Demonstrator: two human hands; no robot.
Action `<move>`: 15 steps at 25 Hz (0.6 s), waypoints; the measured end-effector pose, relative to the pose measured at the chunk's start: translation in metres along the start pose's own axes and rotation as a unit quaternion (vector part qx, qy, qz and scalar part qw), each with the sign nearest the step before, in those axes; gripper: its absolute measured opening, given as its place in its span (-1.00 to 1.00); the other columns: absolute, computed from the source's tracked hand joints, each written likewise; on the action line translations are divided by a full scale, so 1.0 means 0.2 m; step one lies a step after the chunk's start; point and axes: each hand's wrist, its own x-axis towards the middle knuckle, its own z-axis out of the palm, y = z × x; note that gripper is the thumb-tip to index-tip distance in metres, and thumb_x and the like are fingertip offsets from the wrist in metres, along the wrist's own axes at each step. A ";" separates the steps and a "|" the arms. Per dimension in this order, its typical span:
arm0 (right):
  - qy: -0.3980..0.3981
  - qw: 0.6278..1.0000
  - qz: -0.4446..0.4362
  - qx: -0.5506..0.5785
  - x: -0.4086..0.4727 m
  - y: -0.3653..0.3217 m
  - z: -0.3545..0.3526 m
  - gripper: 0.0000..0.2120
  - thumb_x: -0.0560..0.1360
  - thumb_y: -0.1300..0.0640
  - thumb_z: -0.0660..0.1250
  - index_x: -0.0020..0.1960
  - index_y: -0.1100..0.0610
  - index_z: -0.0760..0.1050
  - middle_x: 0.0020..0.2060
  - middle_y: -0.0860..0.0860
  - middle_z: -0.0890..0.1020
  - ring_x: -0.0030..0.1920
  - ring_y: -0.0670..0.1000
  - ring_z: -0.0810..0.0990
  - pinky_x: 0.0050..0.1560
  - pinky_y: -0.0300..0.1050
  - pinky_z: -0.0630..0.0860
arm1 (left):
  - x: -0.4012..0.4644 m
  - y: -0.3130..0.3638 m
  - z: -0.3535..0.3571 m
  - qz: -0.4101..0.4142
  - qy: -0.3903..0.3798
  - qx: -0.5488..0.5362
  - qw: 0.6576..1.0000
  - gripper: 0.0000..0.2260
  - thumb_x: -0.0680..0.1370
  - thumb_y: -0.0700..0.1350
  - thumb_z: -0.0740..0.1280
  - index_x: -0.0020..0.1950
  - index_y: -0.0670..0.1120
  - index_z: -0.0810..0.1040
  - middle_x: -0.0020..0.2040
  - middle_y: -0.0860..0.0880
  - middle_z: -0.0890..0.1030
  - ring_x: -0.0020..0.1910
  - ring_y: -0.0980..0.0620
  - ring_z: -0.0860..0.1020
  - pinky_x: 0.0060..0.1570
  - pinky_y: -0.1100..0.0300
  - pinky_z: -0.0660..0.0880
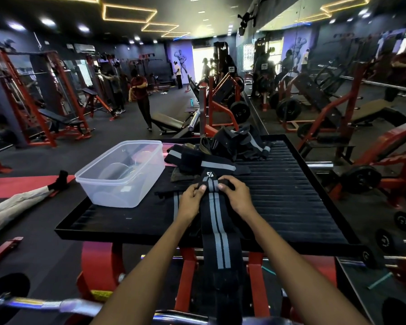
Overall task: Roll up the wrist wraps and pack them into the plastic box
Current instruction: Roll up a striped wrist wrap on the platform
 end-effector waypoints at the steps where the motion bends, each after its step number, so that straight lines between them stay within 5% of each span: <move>1: -0.006 1.000 -0.004 0.000 0.00 0.00 0.00 -0.81 0.48 0.21 0.36 0.09 0.17 0.57 0.00 -0.02 0.62 0.05 -0.09 0.53 0.04 -0.34 0.39 | 0.01 -0.01 0.00 0.000 0.000 0.005 1.000 -0.75 0.60 -0.11 0.22 0.22 -0.19 0.46 -0.05 0.03 0.60 0.04 0.02 0.59 -0.10 0.39 0.50; 4: -0.039 0.999 0.011 0.010 -0.01 0.00 0.01 -0.81 0.52 0.10 0.32 0.11 0.12 0.55 0.00 -0.09 0.59 0.04 -0.13 0.51 0.02 -0.34 0.40 | 0.01 -0.02 -0.01 0.018 0.004 0.013 1.000 -0.80 0.58 -0.16 0.25 0.19 -0.15 0.46 0.08 -0.09 0.60 0.14 -0.05 0.55 0.07 0.22 0.48; 6: -0.040 0.999 0.020 0.014 0.00 0.01 0.01 -0.82 0.54 0.07 0.29 0.08 0.12 0.55 -0.03 -0.10 0.59 0.04 -0.12 0.52 0.04 -0.31 0.40 | 0.02 -0.02 -0.02 0.030 -0.001 0.027 0.999 -0.80 0.57 -0.20 0.26 0.20 -0.14 0.45 0.11 -0.10 0.58 0.14 0.00 0.53 0.06 0.29 0.46; 11: -0.011 1.000 -0.001 0.006 0.01 0.02 0.00 -0.87 0.50 0.19 0.34 0.04 0.15 0.56 -0.06 -0.05 0.60 0.03 -0.06 0.54 0.08 -0.25 0.41 | -0.02 0.02 0.00 0.007 -0.020 0.016 1.000 -0.80 0.60 -0.07 0.21 0.20 -0.08 0.46 -0.05 0.03 0.59 -0.12 0.17 0.56 -0.35 0.41 0.48; 15: -0.046 0.999 0.018 0.021 0.00 0.01 0.01 -0.83 0.53 0.06 0.31 0.07 0.10 0.54 -0.10 -0.10 0.58 -0.09 -0.15 0.51 -0.11 -0.34 0.40 | 0.00 0.00 -0.02 0.061 -0.003 0.014 0.998 -0.82 0.58 -0.22 0.24 0.18 -0.15 0.48 0.05 -0.04 0.58 0.04 0.07 0.54 -0.06 0.42 0.49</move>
